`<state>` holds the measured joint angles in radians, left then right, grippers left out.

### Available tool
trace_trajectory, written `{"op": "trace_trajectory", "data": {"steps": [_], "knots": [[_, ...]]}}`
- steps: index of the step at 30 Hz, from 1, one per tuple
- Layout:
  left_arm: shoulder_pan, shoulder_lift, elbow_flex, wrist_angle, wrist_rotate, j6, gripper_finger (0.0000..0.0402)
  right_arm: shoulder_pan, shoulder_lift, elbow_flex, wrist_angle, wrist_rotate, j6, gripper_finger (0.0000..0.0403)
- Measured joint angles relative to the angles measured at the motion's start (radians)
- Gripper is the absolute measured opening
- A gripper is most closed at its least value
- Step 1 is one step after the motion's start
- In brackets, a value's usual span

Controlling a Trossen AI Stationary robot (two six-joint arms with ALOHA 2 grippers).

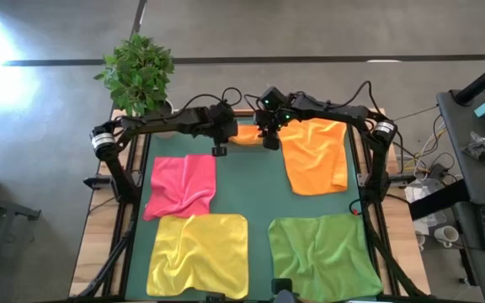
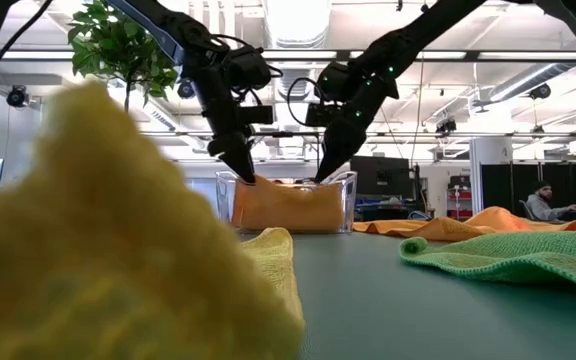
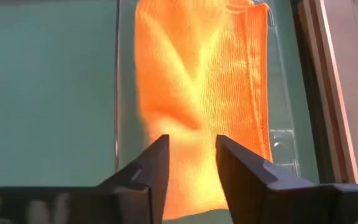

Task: Fold microfiber towels
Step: Put the left orange microfiber cloth into the bin, then fold the pink microfiber cloth

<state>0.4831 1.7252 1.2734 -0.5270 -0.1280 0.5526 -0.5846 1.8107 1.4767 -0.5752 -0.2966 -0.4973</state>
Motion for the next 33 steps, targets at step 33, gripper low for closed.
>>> {"op": "trace_trajectory", "data": {"steps": [33], "knots": [[0.081, 0.093, 0.219, -0.078, 0.238, -0.261, 0.0185, -0.182, -0.003, 0.441, -0.399, 0.008, -0.04, 0.0119]]}}
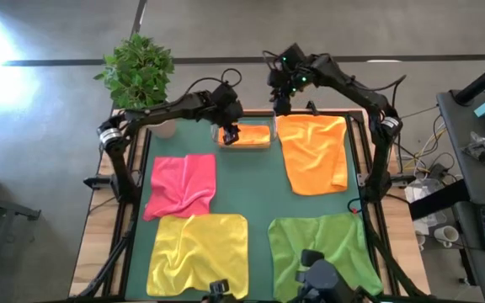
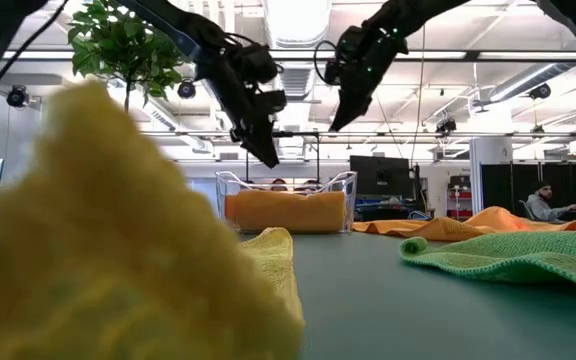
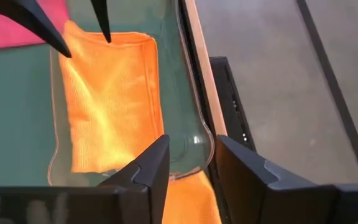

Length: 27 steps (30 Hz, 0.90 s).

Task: Fold microfiber towels
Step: Fold the pink microfiber cloth

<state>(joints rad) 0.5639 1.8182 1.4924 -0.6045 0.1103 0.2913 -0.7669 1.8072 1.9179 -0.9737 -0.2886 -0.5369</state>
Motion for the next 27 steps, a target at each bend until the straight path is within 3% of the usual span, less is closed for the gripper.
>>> {"op": "trace_trajectory", "data": {"steps": [8, 15, 20, 27], "knots": [[-0.001, 0.04, 0.059, -0.176, 0.006, -0.001, 0.0185, -0.012, 0.0, -0.006, -0.109, 0.0, -0.022, 0.0087], [-0.008, -0.093, 0.05, -0.315, 0.007, -0.054, 0.0185, -0.01, -0.018, -0.009, -0.233, -0.019, -0.024, 0.0062], [-0.042, -0.224, -0.02, -0.363, 0.007, -0.113, 0.0185, -0.006, -0.051, -0.046, -0.256, -0.159, -0.005, 0.0049], [-0.099, -0.399, -0.256, -0.32, 0.007, -0.192, 0.0185, 0.053, -0.129, -0.14, -0.223, -0.171, 0.044, 0.0033]]}}
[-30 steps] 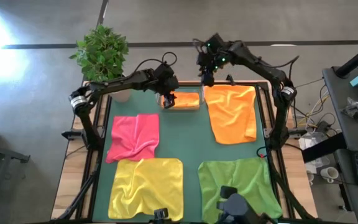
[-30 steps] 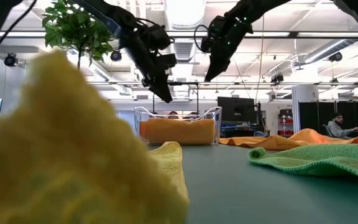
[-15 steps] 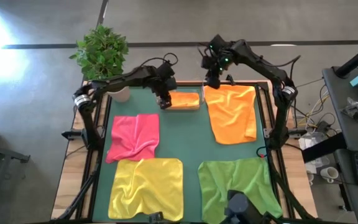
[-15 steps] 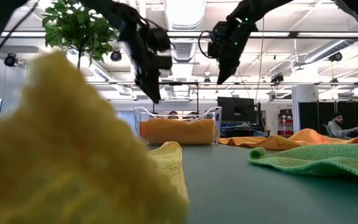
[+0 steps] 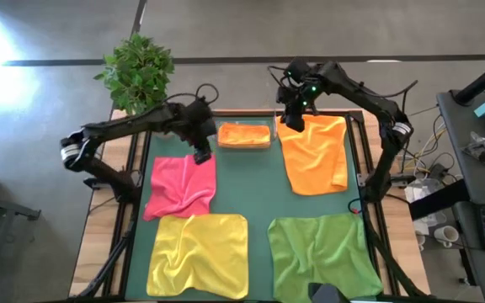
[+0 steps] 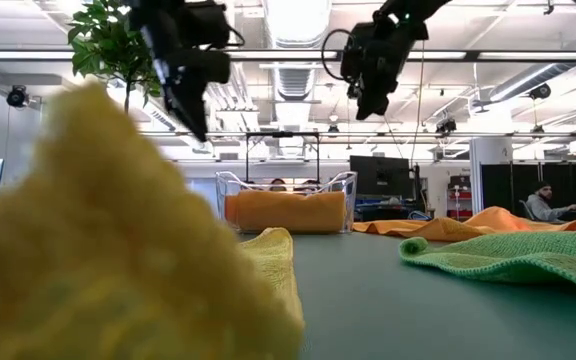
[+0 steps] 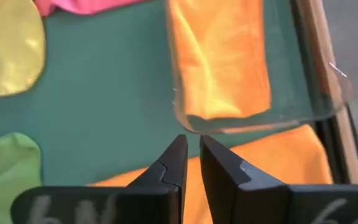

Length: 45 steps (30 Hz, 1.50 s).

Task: Fold microfiber towels
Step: Fold the pink microfiber cloth

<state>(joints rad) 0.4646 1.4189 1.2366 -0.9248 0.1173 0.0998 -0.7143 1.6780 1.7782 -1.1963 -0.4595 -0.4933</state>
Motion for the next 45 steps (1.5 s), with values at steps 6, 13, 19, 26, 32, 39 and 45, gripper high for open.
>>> {"op": "trace_trajectory", "data": {"steps": [6, 13, 19, 26, 32, 39, 45], "knots": [[-0.041, -0.101, -0.222, 0.122, 0.035, -0.075, 0.0185, 0.073, -0.078, -0.043, 0.078, 0.04, 0.136, 0.0031], [-0.089, -0.143, -0.393, 0.232, 0.04, -0.095, 0.0185, 0.145, -0.131, -0.072, 0.116, 0.065, 0.276, 0.0031], [-0.097, -0.086, -0.466, 0.301, 0.028, -0.095, 0.0185, 0.213, -0.164, -0.105, 0.113, 0.171, 0.349, 0.0031], [-0.1, 0.025, -0.472, 0.331, -0.021, -0.095, 0.0177, 0.261, -0.169, -0.109, 0.114, 0.173, 0.365, 0.0031], [-0.111, 0.111, -0.47, 0.378, -0.024, -0.095, 0.0144, 0.275, -0.169, -0.109, 0.116, 0.174, 0.365, 0.0031], [-0.126, 0.163, -0.468, 0.504, -0.044, -0.114, 0.0107, 0.276, -0.169, -0.109, 0.116, 0.175, 0.363, 0.0031], [-0.126, 0.19, -0.469, 0.69, -0.127, -0.199, 0.0079, 0.276, -0.169, -0.109, 0.116, 0.176, 0.363, 0.0031]]}}
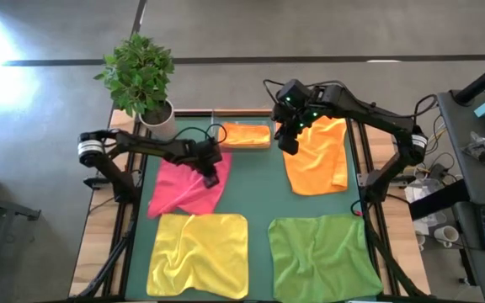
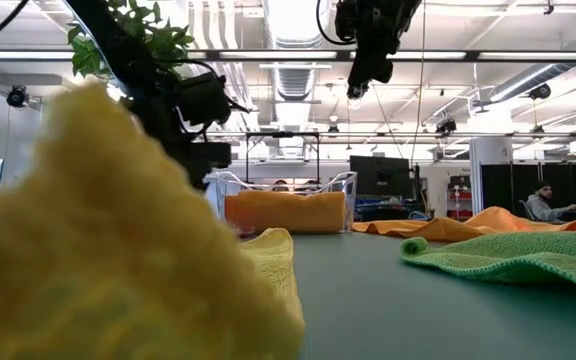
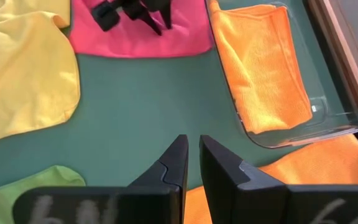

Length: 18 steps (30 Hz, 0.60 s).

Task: Fold microfiber towels
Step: Fold the pink microfiber cloth

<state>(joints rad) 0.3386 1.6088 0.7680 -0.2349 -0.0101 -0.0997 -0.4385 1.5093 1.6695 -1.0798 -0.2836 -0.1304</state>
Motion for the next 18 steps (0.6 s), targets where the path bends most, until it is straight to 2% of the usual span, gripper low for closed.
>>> {"op": "trace_trajectory", "data": {"steps": [4, 8, 13, 18], "knots": [[0.0, 0.014, 0.007, 0.077, -0.004, -0.043, 0.0063, 0.0, 0.0, 0.0, 0.0, 0.008, 0.003, 0.0031], [0.0, -0.015, 0.025, 0.027, -0.004, -0.049, 0.0055, 0.0, 0.0, 0.0, 0.0, 0.023, 0.026, 0.0031], [-0.011, -0.143, 0.046, -0.089, -0.003, -0.035, 0.0053, 0.027, 0.0, 0.0, 0.02, 0.025, 0.044, 0.0031], [-0.054, -0.314, 0.036, -0.21, 0.001, 0.001, 0.0053, 0.103, 0.0, -0.003, 0.08, 0.026, 0.053, 0.0031]]}}
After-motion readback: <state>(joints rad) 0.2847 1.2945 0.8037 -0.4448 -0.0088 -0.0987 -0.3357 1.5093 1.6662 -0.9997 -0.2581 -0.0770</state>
